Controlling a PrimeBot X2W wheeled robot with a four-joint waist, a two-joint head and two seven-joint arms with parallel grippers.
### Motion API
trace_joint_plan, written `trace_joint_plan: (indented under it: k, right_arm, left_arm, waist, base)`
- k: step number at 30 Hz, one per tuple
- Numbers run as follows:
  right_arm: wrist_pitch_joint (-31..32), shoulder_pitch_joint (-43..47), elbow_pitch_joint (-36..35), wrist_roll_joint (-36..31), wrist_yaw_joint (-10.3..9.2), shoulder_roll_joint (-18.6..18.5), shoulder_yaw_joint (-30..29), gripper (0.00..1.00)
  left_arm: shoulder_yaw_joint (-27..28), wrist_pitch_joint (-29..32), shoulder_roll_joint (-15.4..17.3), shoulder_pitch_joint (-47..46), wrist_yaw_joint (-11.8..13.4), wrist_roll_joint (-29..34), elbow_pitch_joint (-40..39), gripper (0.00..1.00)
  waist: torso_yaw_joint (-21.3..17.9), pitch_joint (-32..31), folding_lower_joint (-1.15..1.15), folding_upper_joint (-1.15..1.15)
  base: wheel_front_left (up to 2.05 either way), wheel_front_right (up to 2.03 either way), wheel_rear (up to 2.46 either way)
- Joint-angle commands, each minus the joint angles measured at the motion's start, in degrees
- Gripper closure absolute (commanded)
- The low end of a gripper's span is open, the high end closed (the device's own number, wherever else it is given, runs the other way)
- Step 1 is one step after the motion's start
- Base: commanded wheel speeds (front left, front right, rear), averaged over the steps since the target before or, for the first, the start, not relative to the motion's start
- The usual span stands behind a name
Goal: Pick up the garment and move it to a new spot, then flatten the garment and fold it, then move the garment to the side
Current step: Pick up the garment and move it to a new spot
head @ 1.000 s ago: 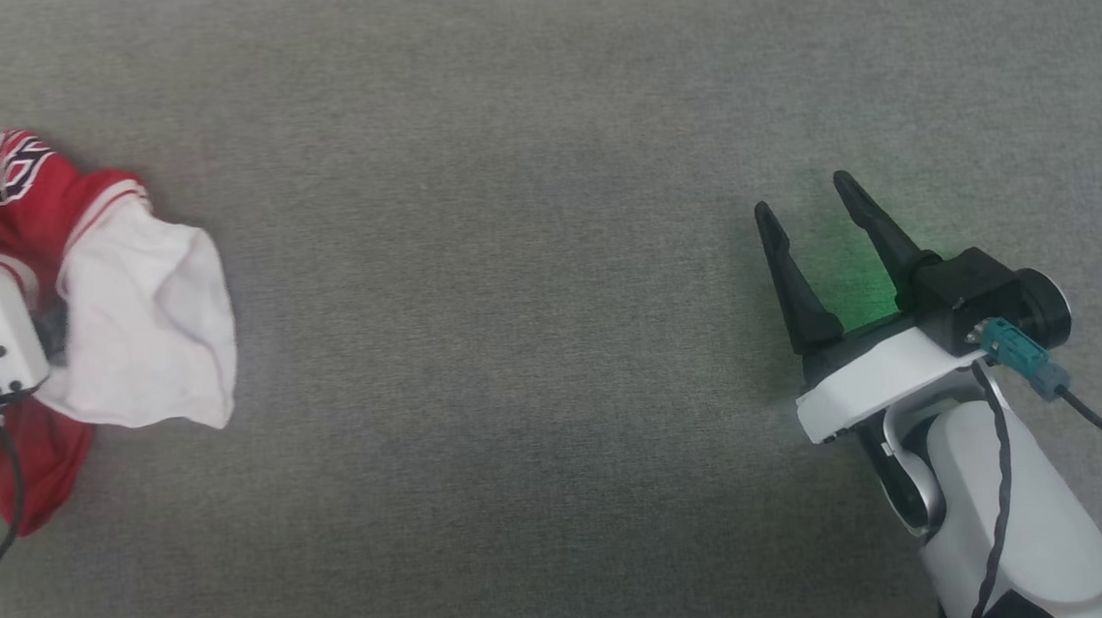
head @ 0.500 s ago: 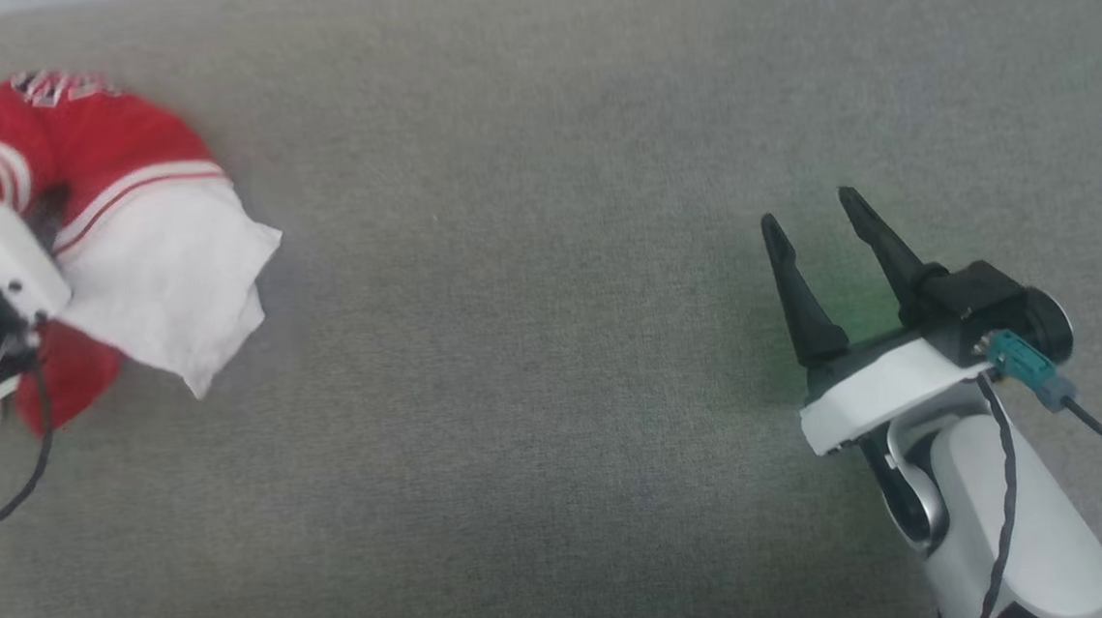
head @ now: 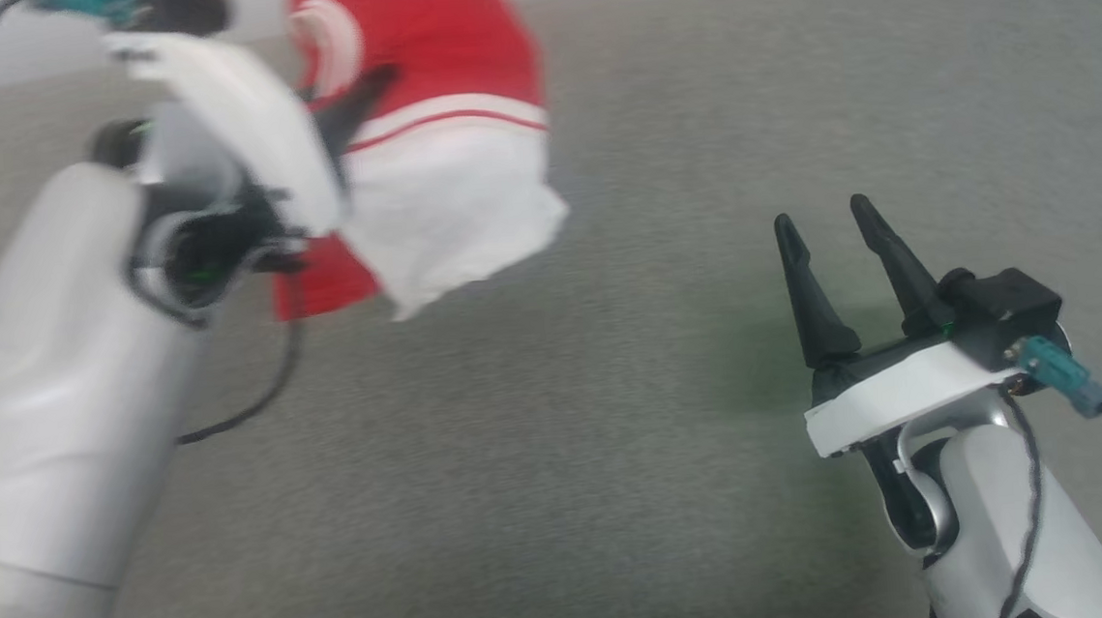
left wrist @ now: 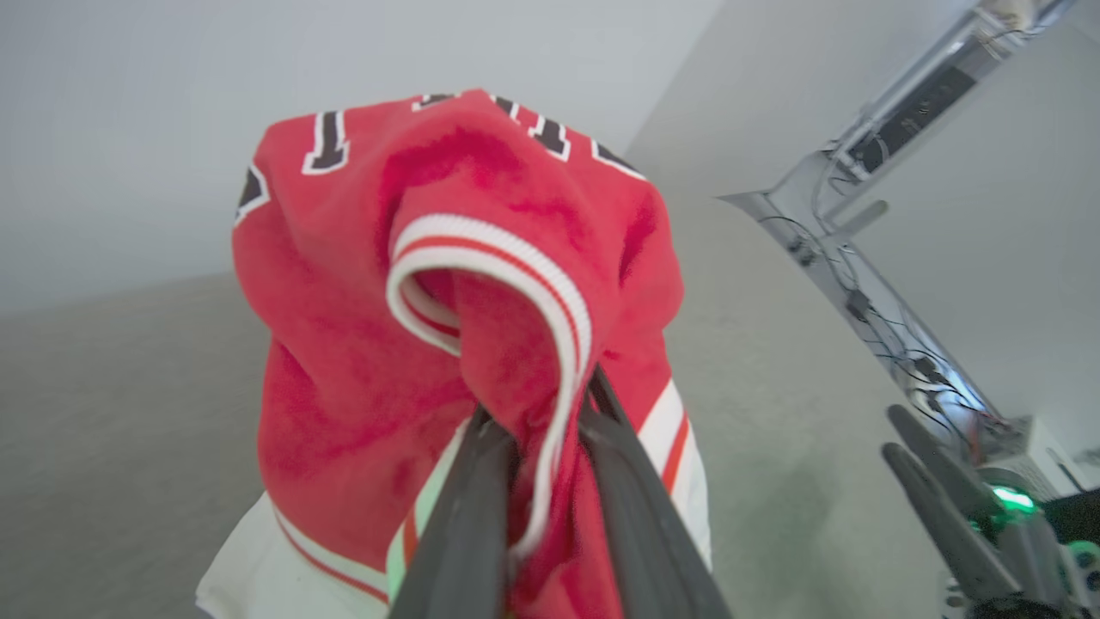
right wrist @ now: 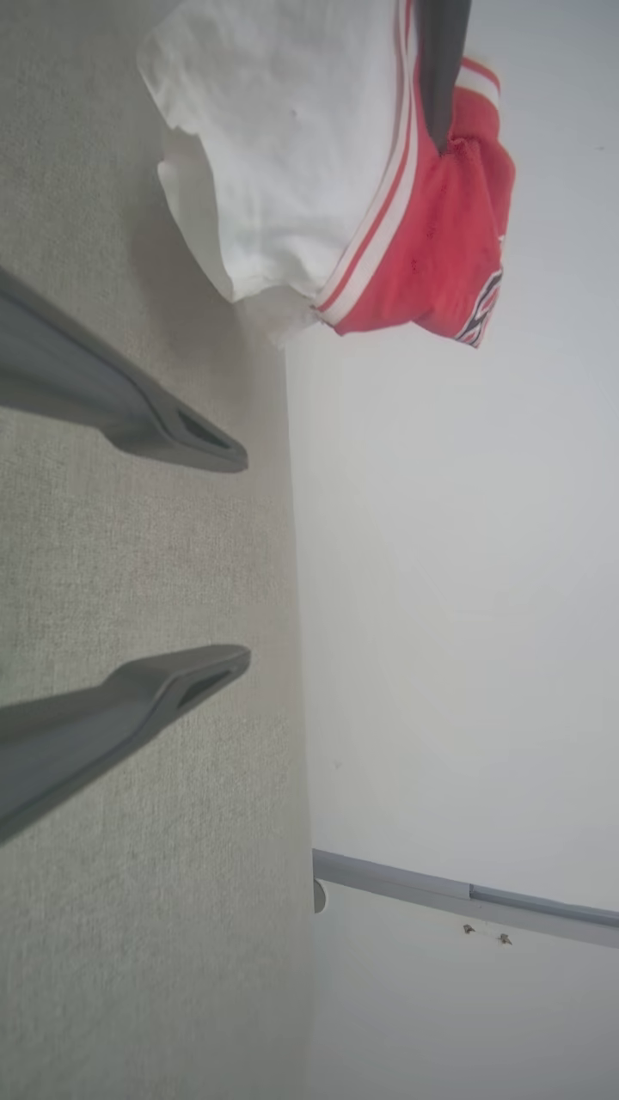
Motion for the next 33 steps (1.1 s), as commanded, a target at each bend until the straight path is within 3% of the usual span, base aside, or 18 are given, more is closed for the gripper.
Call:
trace_joint_plan:
  k: [1, 7, 12, 17, 23, 30, 33]
  right_arm:
    - [-0.2, 0.2, -0.5, 0.7, 0.01, 0.1, -0.2, 0.0]
    - [-0.2, -0.3, -1.0, 4.3, 0.01, 0.1, -0.9, 0.0]
    - [-0.2, -0.9, -1.5, 7.2, 0.01, 0.2, -2.5, 0.0]
    - [-0.2, -1.5, -1.7, 9.9, 0.01, 0.2, -1.9, 0.0]
    - [-0.2, -1.9, -2.3, 12.6, 0.01, 0.1, -0.1, 0.0]
    - [-0.2, -1.7, -2.4, 13.8, 0.01, 0.1, 1.0, 0.0]
    - [-0.2, -2.0, -2.3, 13.2, 0.01, 0.1, 0.7, 0.0]
  left_arm:
    - [-0.8, 0.8, -1.4, -0.9, 0.0, -0.8, -1.0, 1.0]
    - [-5.5, 2.5, -7.2, -2.5, 0.1, 0.8, -1.7, 1.0]
    - [-10.3, 2.1, -8.0, -4.3, 0.0, 4.9, 4.4, 1.0]
    - [-15.2, 2.7, -5.7, -6.5, -0.1, 8.5, 10.5, 1.0]
    - [-27.9, 4.5, -0.3, -8.4, 0.0, 15.0, 13.1, 1.0]
    - [-41.3, 8.2, 4.5, -8.3, 0.2, 15.6, 13.8, 1.0]
    - [-42.8, 7.0, 5.8, -9.0, 0.2, 14.3, 12.9, 0.67]
  waist:
    - [-3.7, 1.4, 0.0, 0.0]
    - [-11.2, 4.7, 0.0, 0.0]
    - [-15.9, 7.4, 0.0, 0.0]
    - [-19.3, 9.2, 0.0, 0.0]
    - [-21.8, 11.3, 0.0, 0.0]
    - [-22.9, 12.4, 0.0, 0.0]
    - [-22.4, 12.1, 0.0, 0.0]
  base:
    - [0.0, 0.0, 0.0]
    - [0.0, 0.0, 0.0]
    - [0.0, 0.0, 0.0]
    - [0.0, 0.0, 0.0]
    - [0.0, 0.0, 0.0]
    - [0.0, 0.0, 0.0]
    - [0.0, 0.0, 0.0]
